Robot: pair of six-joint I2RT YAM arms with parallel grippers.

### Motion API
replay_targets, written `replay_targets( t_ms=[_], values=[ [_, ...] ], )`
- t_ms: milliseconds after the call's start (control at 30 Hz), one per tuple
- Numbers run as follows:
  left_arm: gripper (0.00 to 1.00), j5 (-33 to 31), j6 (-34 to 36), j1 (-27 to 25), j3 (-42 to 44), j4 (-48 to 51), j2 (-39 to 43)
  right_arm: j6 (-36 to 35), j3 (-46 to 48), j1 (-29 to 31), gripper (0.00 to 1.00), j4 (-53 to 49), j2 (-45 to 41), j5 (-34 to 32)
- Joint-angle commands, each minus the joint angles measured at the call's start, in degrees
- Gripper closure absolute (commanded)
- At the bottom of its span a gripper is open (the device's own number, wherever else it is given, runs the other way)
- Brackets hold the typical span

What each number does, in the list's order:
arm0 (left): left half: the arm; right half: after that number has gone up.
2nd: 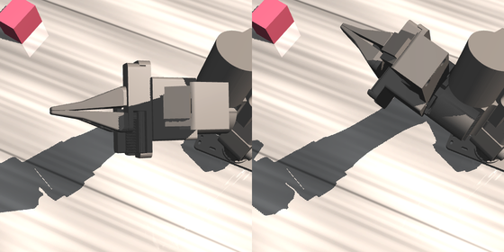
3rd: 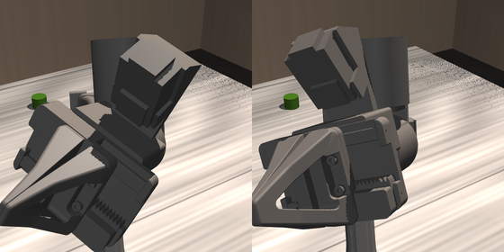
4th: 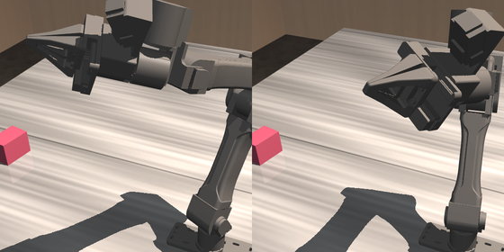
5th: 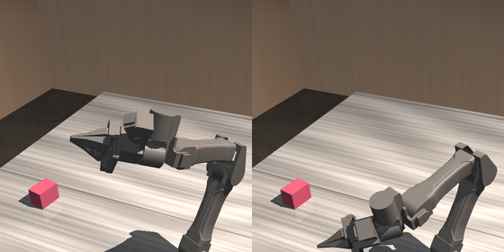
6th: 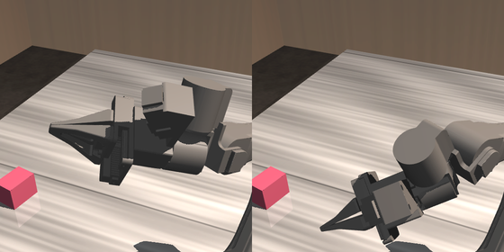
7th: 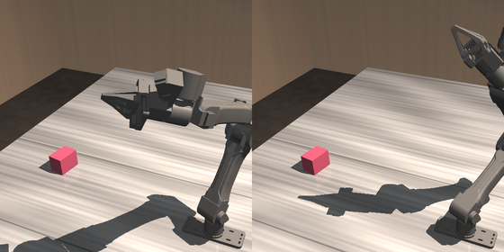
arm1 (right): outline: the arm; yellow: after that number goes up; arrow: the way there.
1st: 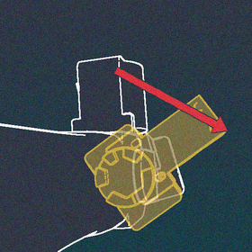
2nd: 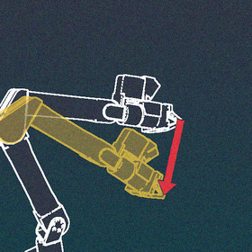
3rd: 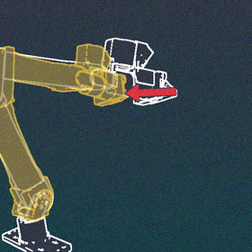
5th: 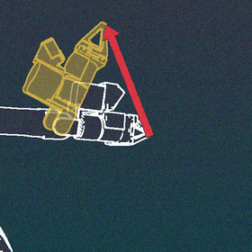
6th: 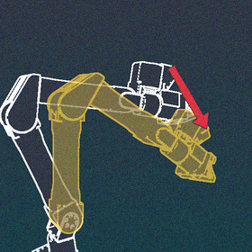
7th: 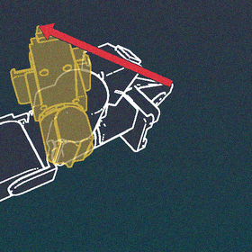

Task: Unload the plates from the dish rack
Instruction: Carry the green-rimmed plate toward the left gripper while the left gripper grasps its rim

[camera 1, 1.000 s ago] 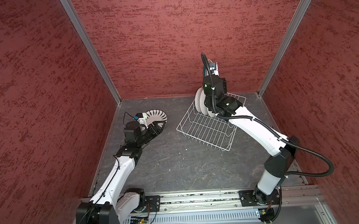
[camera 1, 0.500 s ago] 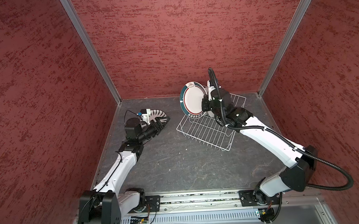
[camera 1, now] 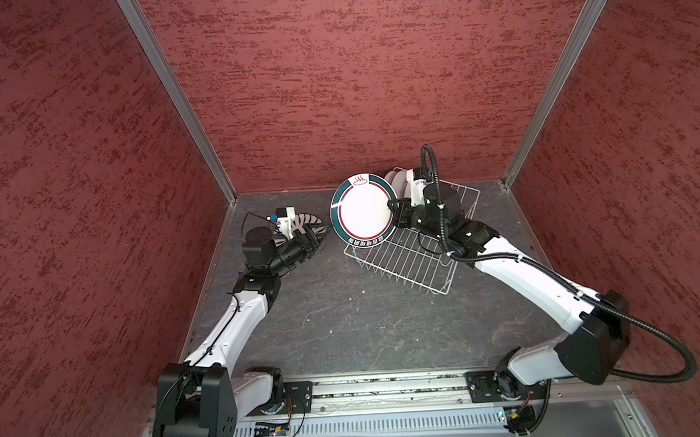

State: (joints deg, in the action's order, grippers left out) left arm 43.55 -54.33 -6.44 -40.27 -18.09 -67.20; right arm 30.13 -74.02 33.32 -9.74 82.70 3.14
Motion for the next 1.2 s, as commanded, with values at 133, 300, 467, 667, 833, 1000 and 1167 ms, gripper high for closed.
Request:
replay_targets(
  t_ms=[133,300,467,667,833,1000,1167],
  values=[
    [0.25,0.75,-0.08,0.10,-0.60,-2.61,-1.55,6.44,1.39,-1.83,1.00,9.99,-1.75,10.50],
    [0.28,2.42,-2.31,0.10,-0.02,-7.55,-3.84,8.59,3.28,-2.86,1.00,11.14,-1.84,13.40],
    [0.34,2.15,-0.52,-0.95,-0.78,-5.47,-3.42,8.66,4.09,-3.06,1.00,10.06,-1.40,14.46],
    [0.43,2.24,-1.04,-0.97,-0.69,-6.08,-3.60,10.21,4.72,-3.28,1.00,12.17,-0.55,18.26],
    [0.58,2.06,-1.27,-0.99,-0.69,-6.22,-3.38,10.55,4.91,-3.44,1.00,12.32,0.15,19.16],
    [0.73,1.67,-0.91,-0.95,-0.64,-5.74,-3.29,10.76,5.11,-3.44,1.00,12.64,0.27,20.15],
    [0.94,1.35,-0.87,-0.97,-0.33,-6.21,-3.21,10.99,5.17,-4.01,0.98,13.37,2.15,22.64]
  ],
)
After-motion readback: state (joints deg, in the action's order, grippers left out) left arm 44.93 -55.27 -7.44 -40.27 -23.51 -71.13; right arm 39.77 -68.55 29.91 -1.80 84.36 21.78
